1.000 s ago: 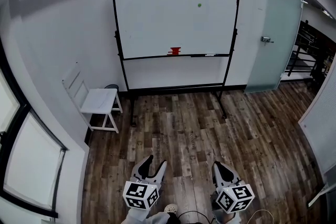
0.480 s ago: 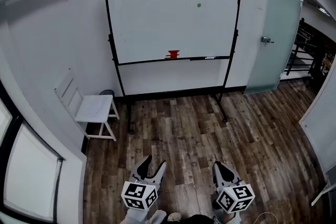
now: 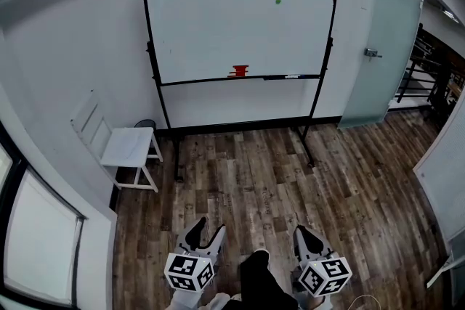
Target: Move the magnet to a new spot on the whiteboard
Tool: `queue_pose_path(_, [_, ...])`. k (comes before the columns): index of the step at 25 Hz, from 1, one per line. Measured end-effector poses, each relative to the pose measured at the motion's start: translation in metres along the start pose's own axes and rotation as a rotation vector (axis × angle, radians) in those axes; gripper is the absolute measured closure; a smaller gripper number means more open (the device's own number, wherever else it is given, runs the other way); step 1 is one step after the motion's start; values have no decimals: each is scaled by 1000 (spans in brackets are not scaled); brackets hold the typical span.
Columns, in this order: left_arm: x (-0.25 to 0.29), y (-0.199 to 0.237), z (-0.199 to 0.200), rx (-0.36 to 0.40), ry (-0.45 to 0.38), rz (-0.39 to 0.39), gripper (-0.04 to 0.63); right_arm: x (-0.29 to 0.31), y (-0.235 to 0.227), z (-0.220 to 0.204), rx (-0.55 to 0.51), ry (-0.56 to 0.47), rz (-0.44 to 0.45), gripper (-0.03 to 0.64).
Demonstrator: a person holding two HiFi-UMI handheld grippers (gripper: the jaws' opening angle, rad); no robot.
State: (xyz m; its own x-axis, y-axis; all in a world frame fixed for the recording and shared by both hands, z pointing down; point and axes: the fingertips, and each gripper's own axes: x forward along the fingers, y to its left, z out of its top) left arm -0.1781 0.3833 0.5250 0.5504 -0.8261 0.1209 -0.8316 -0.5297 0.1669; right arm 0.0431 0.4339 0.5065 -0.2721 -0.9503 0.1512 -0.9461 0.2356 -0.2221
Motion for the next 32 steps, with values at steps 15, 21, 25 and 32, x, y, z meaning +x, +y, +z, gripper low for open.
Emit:
queue_pose_path(15, [102,34,17,-20,-21,18,371,96,-54,20,-7,19,23,589])
queue_pose_path(21, [172,49,41,-9,-25,21,371,159,-87,53,-19,15,46,589])
queue_pose_path(25, [214,58,53,-4,-23,23,372,196,-110,67,-17,20,54,589])
queue_pose_path(32, [278,70,61,-10,-7,27,371,249,-150,83,-14,39,56,589])
